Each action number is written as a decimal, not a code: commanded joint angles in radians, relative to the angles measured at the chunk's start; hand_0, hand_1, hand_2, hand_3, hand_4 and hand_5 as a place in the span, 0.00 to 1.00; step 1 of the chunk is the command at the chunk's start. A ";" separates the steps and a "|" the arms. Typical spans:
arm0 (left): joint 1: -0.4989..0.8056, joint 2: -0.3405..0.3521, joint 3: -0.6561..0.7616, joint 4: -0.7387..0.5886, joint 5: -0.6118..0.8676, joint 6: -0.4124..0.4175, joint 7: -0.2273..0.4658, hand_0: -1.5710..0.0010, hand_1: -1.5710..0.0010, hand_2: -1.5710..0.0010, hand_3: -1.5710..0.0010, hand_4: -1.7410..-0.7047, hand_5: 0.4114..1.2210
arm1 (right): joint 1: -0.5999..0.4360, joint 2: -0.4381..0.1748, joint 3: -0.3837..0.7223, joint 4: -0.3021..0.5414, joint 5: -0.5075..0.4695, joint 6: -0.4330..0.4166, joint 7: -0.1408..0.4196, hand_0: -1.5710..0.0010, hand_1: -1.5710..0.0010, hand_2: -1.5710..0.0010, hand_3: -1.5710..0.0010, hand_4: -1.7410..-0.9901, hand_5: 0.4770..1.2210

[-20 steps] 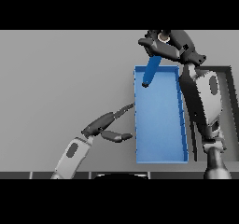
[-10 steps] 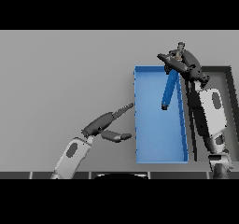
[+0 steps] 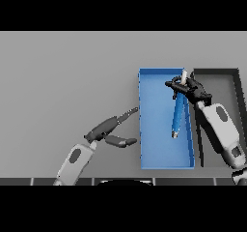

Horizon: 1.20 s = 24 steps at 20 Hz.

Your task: Pick up the blue pipe and place it into the blue bin.

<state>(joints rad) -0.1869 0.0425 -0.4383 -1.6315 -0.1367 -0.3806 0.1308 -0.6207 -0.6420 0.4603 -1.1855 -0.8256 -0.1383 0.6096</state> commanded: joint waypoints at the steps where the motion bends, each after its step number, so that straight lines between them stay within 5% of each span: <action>1: 0.007 0.003 -0.002 -0.007 0.005 -0.005 -0.007 1.00 1.00 1.00 1.00 0.83 0.10 | -0.008 -0.023 0.060 0.020 -0.072 -0.026 0.000 0.36 0.38 0.41 0.61 0.39 0.90; 5: 0.000 -0.005 0.002 -0.002 0.007 0.001 -0.005 1.00 1.00 1.00 1.00 0.83 0.10 | -0.084 -0.096 0.237 0.037 -0.226 0.016 0.000 0.74 0.75 0.76 0.84 0.64 0.85; 9: 0.003 0.001 0.003 -0.003 0.005 0.001 -0.009 1.00 1.00 1.00 1.00 0.83 0.10 | -0.102 -0.127 0.317 0.009 -0.113 0.069 -0.017 0.89 0.90 0.90 0.93 0.77 0.63; 13: -0.007 0.005 0.009 0.006 0.007 -0.003 -0.002 1.00 1.00 1.00 1.00 0.83 0.08 | -0.112 -0.117 0.346 0.037 -0.064 0.095 -0.038 0.96 0.96 0.96 0.97 0.81 0.47; 15: -0.001 0.001 0.004 0.007 0.003 -0.002 -0.004 1.00 1.00 1.00 1.00 0.83 0.08 | -0.117 -0.107 0.346 0.044 -0.060 0.084 -0.039 0.76 0.88 0.95 0.98 0.79 0.42; 16: 0.004 0.009 0.007 0.009 -0.002 0.001 -0.015 1.00 1.00 1.00 1.00 0.83 0.08 | -0.112 -0.118 0.345 0.032 -0.058 0.075 -0.043 0.81 0.91 0.96 0.99 0.78 0.40; 20: -0.003 0.001 0.007 0.009 -0.005 0.009 -0.011 1.00 1.00 1.00 1.00 0.83 0.08 | -0.103 -0.122 0.328 0.019 -0.093 0.102 -0.051 0.92 0.96 0.98 0.99 0.78 0.45; 24: 0.009 0.020 0.015 -0.005 0.016 -0.011 -0.010 1.00 1.00 1.00 1.00 0.83 0.08 | -0.105 -0.124 0.326 0.025 -0.091 0.108 -0.060 0.86 0.94 0.98 1.00 0.78 0.43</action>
<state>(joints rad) -0.1787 0.0629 -0.4233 -1.6365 -0.1205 -0.3915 0.1214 -0.7264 -0.7664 0.7862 -1.1602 -0.9163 -0.0304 0.5490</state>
